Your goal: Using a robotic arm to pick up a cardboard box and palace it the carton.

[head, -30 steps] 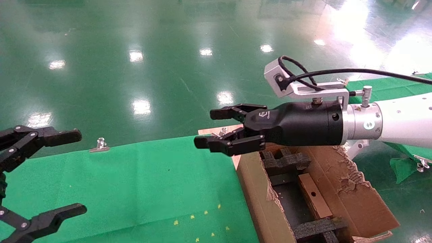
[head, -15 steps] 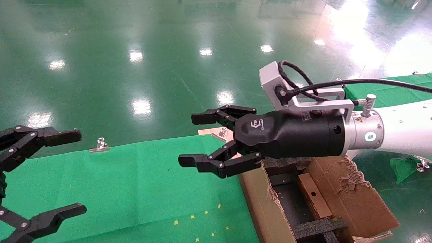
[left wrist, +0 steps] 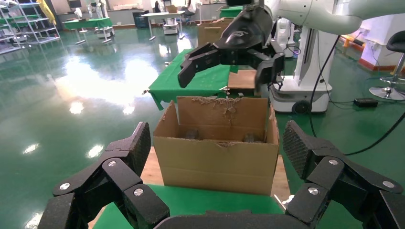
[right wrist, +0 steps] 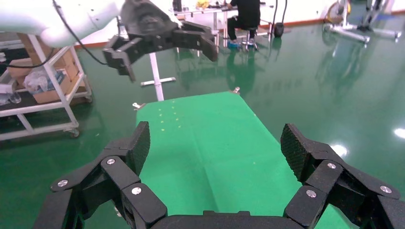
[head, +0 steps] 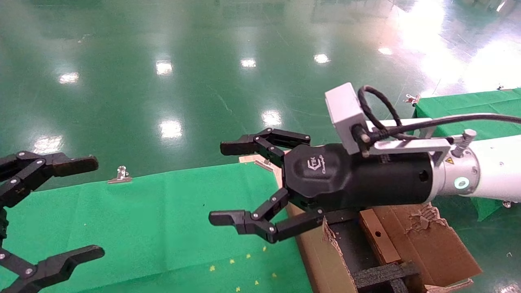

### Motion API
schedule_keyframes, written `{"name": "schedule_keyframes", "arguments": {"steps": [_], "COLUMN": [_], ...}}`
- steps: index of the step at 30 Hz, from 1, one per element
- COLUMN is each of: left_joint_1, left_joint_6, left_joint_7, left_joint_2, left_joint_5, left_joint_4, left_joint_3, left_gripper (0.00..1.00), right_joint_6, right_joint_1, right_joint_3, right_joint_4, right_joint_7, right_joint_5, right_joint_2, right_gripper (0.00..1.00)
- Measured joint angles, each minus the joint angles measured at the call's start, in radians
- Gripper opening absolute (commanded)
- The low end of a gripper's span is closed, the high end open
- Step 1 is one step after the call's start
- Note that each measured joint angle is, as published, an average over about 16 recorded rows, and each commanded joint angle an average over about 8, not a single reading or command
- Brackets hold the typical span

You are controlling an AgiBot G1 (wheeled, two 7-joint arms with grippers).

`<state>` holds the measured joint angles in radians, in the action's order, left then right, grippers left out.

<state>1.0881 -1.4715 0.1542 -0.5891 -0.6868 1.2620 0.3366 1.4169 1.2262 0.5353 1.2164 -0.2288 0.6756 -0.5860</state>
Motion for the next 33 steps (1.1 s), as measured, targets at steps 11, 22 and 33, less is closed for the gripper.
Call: {"name": "schedule_keyframes", "arguments": {"steps": [11,22,33], "left_joint_1": [0.0,0.0,0.0], "left_joint_6": [0.0,0.0,0.0], "left_joint_7": [0.0,0.0,0.0], "left_joint_2": [0.0,0.0,0.0], "left_joint_5": [0.0,0.0,0.0], "left_joint_4": [0.0,0.0,0.0], "left_joint_3": [0.0,0.0,0.0], "left_gripper": [1.0,1.0,1.0], "right_joint_6": [0.065,0.089,0.084], "right_joint_1": [-0.126,-0.169,-0.161], "right_joint_3": [-0.213,-0.287,-0.272], "right_joint_4": [0.056,0.075,0.071], "right_joint_7": [0.034,0.045,0.044], "right_joint_5": [0.045,0.062,0.06], "right_joint_2": [-0.021,-0.029,-0.027], "right_gripper": [1.0,1.0,1.0]}}
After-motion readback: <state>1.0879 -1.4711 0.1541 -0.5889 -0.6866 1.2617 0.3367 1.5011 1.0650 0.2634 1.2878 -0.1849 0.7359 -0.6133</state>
